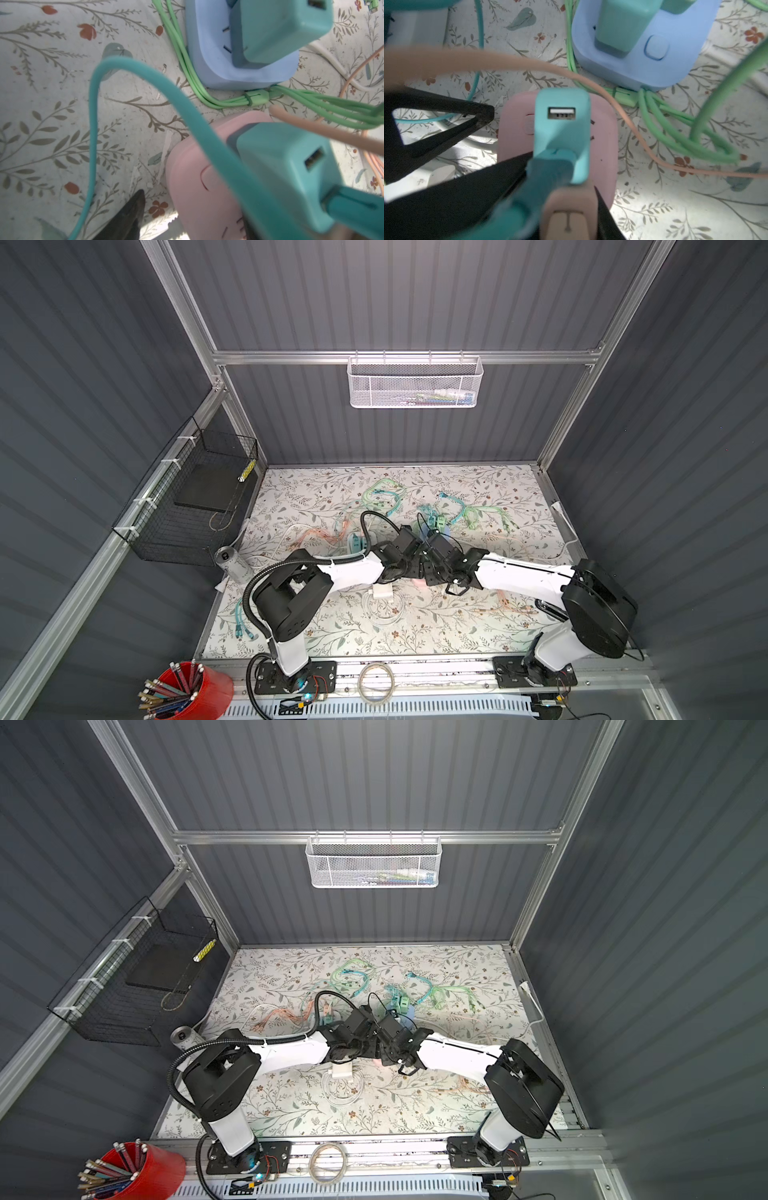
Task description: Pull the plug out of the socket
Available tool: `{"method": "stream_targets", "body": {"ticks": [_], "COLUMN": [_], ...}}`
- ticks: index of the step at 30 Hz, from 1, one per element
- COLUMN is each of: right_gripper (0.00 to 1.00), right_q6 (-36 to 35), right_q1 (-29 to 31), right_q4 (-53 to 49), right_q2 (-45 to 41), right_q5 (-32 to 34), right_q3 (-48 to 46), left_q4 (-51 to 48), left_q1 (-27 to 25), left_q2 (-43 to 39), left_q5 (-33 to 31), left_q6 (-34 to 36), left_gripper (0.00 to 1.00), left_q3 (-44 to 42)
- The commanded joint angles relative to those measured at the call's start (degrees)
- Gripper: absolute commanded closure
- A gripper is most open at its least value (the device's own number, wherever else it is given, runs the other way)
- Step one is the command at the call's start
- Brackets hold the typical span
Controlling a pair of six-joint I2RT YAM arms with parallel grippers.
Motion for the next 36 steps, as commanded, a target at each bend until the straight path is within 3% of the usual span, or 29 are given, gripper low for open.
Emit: {"method": "stream_targets", "body": {"ticks": [1,10,20,26,36], "right_gripper": [0.96,0.98,0.95,0.95,0.91], "right_q6": [0.29,1.13,-0.32,-0.22,0.61], "right_q1": [1.76,2.0,1.22,-1.85,-7.41], "right_q4": [4.94,7.81,1.58,1.58,11.22], "right_q2": [-2.44,-3.72,-7.38,-10.79,-18.58], "right_q5": [0.97,-1.5,3.62,3.3,-3.43], "right_q3": [0.56,-0.9,-3.33,-6.73,-17.89], "left_q4": [-10.89,-13.47,-12.03,-10.3,-6.77], "left_q1": [-3.14,-3.41,-3.32,-3.23,-3.28], "left_q2": [4.68,6.29,3.28,0.94,-0.91], "left_q5": [-1.2,-3.48,-4.72,-4.96,-2.76], "left_q6": [1.69,2.39,1.65,1.58,1.79], "left_gripper": [0.29,0.3,0.29,0.27,0.24], "left_q3": [-2.14,-1.48,-4.46,-5.82,-7.33]}}
